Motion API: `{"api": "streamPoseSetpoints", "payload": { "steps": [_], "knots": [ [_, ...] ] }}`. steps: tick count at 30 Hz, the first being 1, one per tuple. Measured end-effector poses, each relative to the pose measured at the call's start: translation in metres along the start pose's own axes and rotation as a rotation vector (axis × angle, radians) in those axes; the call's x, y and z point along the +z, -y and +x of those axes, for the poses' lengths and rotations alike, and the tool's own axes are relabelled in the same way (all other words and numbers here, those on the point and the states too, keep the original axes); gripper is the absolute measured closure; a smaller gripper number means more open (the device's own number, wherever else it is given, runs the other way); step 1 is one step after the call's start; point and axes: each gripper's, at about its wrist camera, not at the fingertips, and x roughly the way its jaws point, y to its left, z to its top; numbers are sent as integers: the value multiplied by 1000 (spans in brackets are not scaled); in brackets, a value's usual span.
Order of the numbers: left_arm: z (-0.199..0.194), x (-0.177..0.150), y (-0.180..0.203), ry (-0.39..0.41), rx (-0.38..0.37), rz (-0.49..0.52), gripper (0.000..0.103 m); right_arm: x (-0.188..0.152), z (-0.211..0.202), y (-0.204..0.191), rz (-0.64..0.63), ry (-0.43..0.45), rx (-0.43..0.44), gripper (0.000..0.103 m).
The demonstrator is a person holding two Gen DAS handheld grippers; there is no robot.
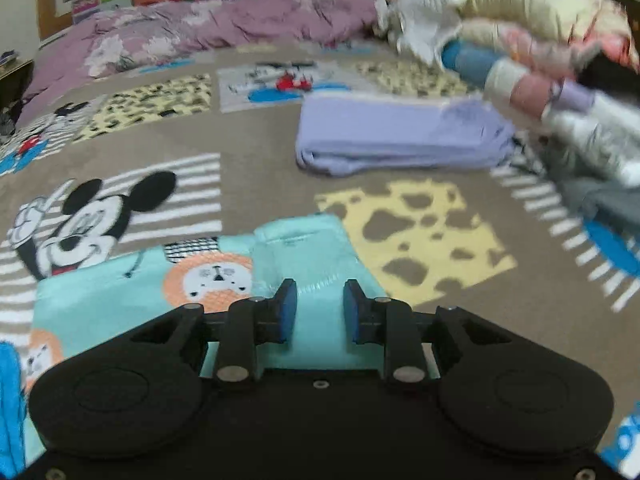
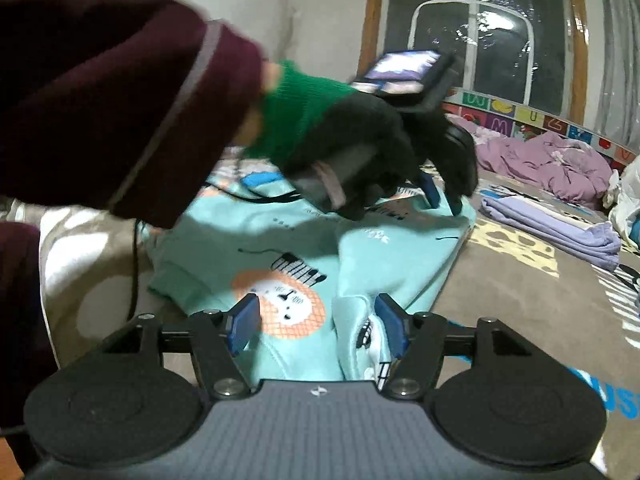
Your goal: Fold clothes
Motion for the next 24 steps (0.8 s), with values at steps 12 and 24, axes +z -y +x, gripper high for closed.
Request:
{"api": "streamPoseSetpoints", "payload": {
  "steps": [12,24],
  "knots": [
    [-10,8,3,10,84,56,64,-1,0,-3,-3,-7,-27,37],
    [-170,-84,-1,216,-6,0,61,-4,-38,-37,-154,30,-179,37]
  ]
}}
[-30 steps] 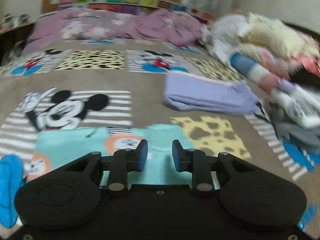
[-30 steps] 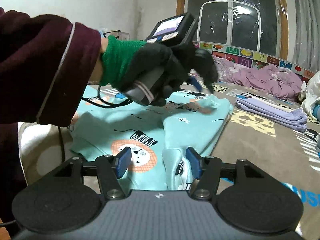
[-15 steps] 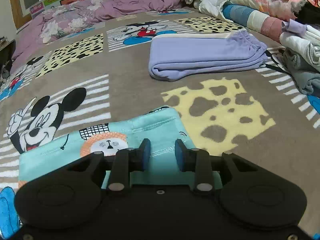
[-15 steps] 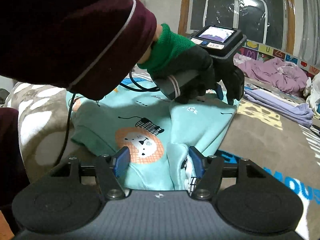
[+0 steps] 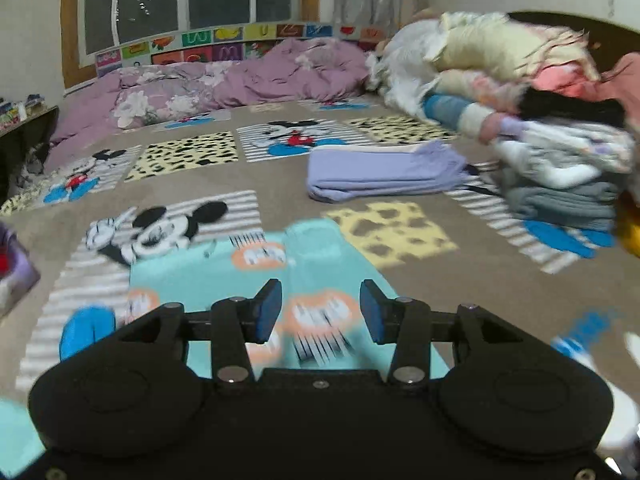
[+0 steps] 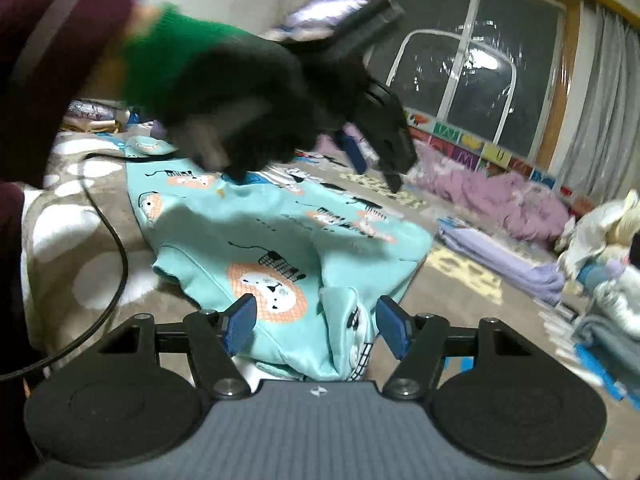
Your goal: Fold clothes
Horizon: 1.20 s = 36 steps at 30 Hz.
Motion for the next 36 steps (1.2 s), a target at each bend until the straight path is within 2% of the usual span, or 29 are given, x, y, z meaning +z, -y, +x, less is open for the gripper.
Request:
{"api": "streamPoseSetpoints", "payload": {
  "steps": [4,6,8,10,12,14,17,21,23,27,29,31,34,36],
  "knots": [
    [-35,-32,-3,31,-62,-76,61,0,-6,-7,-58,-2,-32,37],
    [-36,-38,3,31,-101,-69,62,1,-10,-11,-96,12,-60,35],
    [-31,-40,16,24,-155,-32,82,1,-6,-8,-71,-28,-67,34],
    [-24,-47,30,-18,-179,31,89,0,-3,-3,-22,-72,-57,34],
    [-10,-56,41,-72,-197,79,91,-2,1,-6,-19,-94,-29,34],
    [5,-66,50,-111,-189,123,91,-3,4,-16,-77,-104,-20,34],
    [9,-69,46,-111,-201,95,91,-4,8,-33,-157,-133,-36,34],
    [11,-72,39,-106,-221,49,92,-4,9,-16,-25,-142,31,34],
    [11,-71,38,-106,-225,49,92,-2,8,-16,-32,-152,38,34],
    [-13,-68,40,-55,-239,46,91,-1,5,-17,-62,-129,30,31],
    [-12,-72,44,-86,-247,48,92,-2,2,-20,-98,-113,5,30],
    [-1,-80,49,-123,-219,76,92,-2,6,-16,-56,-128,33,28],
    [1,-77,40,-138,-244,-7,92,-3,10,-12,-25,-139,41,27],
    [-12,-74,33,-106,-254,-40,84,1,8,-14,-39,-136,32,28]
  ]
}}
